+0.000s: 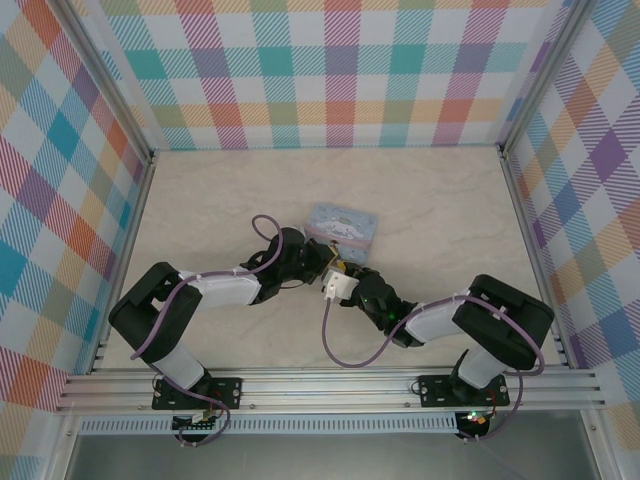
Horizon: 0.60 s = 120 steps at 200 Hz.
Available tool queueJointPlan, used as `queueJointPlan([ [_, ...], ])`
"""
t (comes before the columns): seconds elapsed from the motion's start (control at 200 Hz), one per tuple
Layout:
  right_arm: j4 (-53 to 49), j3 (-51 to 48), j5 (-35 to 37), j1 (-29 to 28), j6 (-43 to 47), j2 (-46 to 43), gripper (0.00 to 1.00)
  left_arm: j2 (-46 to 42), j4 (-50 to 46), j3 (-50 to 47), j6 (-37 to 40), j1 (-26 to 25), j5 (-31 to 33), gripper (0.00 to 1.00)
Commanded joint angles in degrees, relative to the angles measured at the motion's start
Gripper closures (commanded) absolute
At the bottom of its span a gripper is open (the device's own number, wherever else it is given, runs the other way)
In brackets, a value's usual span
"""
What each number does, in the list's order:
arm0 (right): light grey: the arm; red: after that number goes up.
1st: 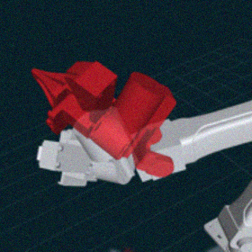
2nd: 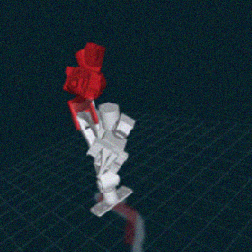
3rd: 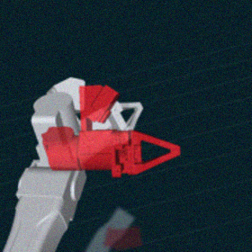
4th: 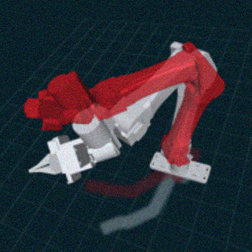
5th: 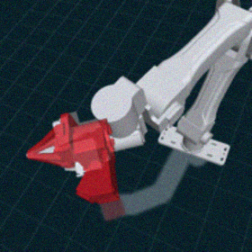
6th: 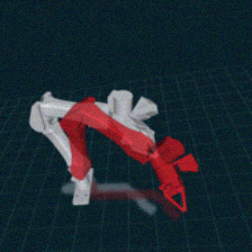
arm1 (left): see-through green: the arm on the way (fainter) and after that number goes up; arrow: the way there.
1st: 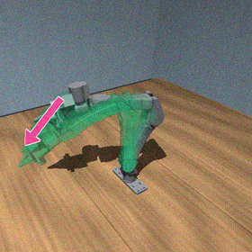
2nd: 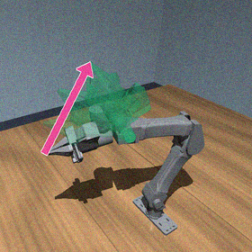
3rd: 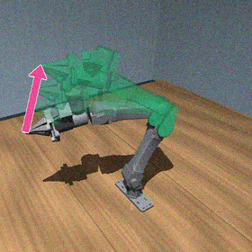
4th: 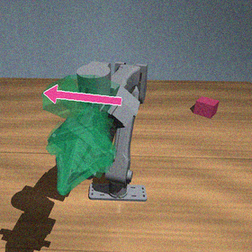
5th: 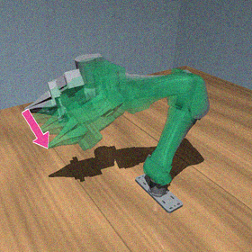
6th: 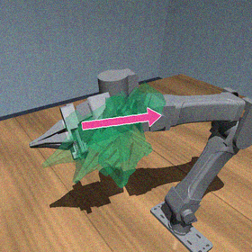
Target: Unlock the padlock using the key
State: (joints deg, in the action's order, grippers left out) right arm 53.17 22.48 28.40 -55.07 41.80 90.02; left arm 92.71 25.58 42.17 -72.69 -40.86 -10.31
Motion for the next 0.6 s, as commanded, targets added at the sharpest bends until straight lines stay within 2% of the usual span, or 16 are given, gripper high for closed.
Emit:
queueJointPlan([
  [0.0,4.1,1.9,1.0,0.7,-0.8,1.0,0.83,-0.8,2.0,1.6,-0.7,-0.7,-1.4,1.0],
  [0.595,7.7,-1.9,-0.7,1.4,1.5,-2.0,0.76,0.1,2.4,1.6,-1.9,-0.6,-1.4,1.0],
])
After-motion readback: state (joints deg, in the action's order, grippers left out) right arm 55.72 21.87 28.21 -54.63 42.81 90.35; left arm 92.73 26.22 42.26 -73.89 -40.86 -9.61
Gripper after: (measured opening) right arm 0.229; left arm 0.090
